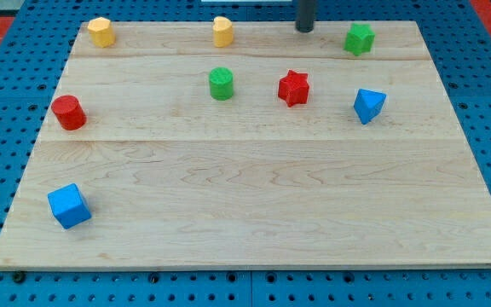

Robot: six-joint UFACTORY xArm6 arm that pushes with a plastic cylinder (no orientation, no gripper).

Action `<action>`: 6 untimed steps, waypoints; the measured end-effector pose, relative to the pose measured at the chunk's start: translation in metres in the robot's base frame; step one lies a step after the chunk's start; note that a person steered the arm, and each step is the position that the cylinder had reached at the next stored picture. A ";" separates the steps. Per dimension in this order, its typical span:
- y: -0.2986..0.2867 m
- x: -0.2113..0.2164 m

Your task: Push the green star above the triangle

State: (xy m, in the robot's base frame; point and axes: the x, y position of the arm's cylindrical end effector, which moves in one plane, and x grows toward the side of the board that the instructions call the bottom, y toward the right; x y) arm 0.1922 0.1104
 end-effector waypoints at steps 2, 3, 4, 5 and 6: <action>0.072 0.084; 0.066 0.089; 0.072 0.054; 0.116 0.052; 0.126 0.090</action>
